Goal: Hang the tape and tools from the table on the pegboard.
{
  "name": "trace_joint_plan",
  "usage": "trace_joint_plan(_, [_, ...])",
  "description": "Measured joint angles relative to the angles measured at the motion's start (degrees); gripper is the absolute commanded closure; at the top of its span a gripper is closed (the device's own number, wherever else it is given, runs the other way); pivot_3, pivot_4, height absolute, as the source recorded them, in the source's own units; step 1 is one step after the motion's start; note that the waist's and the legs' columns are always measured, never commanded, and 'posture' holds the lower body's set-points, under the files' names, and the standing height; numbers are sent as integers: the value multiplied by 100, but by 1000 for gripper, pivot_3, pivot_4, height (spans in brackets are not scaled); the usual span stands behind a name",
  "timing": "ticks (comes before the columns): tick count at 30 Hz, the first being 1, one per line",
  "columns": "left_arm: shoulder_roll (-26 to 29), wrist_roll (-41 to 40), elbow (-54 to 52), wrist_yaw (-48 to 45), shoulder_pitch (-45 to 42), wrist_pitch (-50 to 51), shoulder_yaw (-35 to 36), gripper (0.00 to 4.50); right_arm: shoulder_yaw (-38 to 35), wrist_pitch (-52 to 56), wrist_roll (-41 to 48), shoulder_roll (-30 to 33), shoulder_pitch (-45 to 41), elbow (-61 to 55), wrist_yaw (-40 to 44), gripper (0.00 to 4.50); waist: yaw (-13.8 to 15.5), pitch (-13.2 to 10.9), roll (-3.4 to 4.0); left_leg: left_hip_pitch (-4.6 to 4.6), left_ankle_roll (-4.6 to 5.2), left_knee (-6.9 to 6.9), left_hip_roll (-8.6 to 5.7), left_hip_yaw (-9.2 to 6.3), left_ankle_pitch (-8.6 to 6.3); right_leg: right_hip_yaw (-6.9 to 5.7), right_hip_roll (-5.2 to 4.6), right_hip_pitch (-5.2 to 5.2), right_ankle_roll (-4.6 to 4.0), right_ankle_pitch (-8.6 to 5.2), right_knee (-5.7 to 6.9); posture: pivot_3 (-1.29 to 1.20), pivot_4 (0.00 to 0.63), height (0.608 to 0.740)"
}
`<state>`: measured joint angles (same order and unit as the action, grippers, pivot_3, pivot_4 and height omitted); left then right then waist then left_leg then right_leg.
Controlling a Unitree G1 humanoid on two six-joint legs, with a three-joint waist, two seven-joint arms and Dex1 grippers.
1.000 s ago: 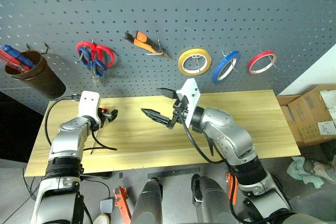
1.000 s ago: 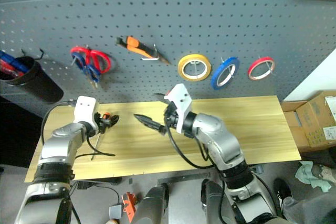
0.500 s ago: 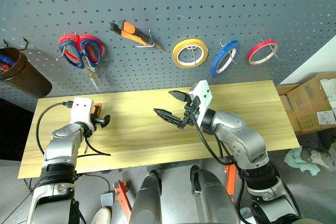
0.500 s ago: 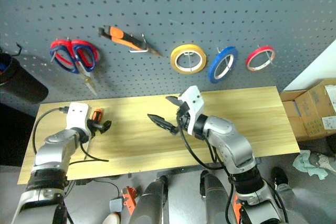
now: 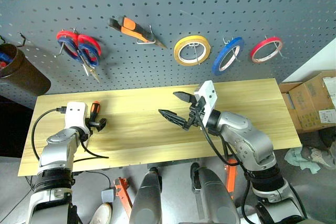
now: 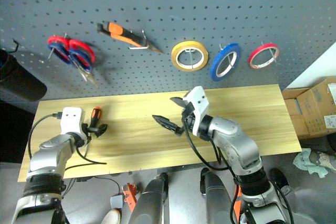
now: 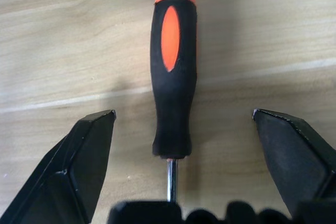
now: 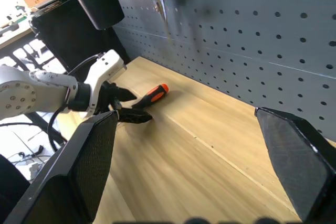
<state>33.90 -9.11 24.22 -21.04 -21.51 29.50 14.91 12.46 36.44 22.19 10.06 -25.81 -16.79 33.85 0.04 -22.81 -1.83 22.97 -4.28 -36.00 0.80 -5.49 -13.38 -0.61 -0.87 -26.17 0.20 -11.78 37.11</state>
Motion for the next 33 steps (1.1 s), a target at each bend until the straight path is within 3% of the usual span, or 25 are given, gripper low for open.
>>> trace_joint_plan(8, [8,-74,336,-250,-299,130,14,14,-14,64,91,122,-1,-60,-6,0,-3,-10,6,0,-1,5,-12,9,-1,4,-13,0,19,-10,-1,105,450,740])
trace_joint_plan(9, [7,-97,349,-251,-309,145,21,179,-15,65,115,124,0,-70,-7,0,-5,-10,6,0,-1,4,-12,10,-1,4,-16,0,20,-10,-1,104,449,740])
trace_joint_plan(11, [-15,-126,368,-260,-333,172,28,570,-15,65,119,126,-1,-72,-11,0,-7,-10,6,0,-1,4,-12,10,-1,4,-17,0,21,-9,0,103,445,740])
trace_joint_plan(20, [-28,-128,357,-208,-351,234,42,3663,-67,-52,95,161,-185,187,-10,0,-11,-9,6,-2,-2,5,-12,11,0,3,-18,0,23,-8,-1,100,398,740])
trace_joint_plan(21, [-34,-127,361,-211,-369,232,31,3821,-81,-79,91,161,-221,207,-10,0,-10,-8,6,-2,-2,5,-12,11,0,2,-19,0,23,-8,-1,97,387,740])
trace_joint_plan(27, [-113,-101,482,-194,-509,147,6,3820,-134,-194,94,184,-286,230,-10,0,18,-2,5,1,-5,3,-15,10,1,0,-23,0,31,-3,-3,82,367,740])
trace_joint_plan(33, [-299,-86,547,-117,-645,73,-76,3820,-246,-208,263,214,-270,123,53,0,36,38,-1,4,-14,0,-20,12,6,-1,-30,1,41,4,-8,69,288,740])
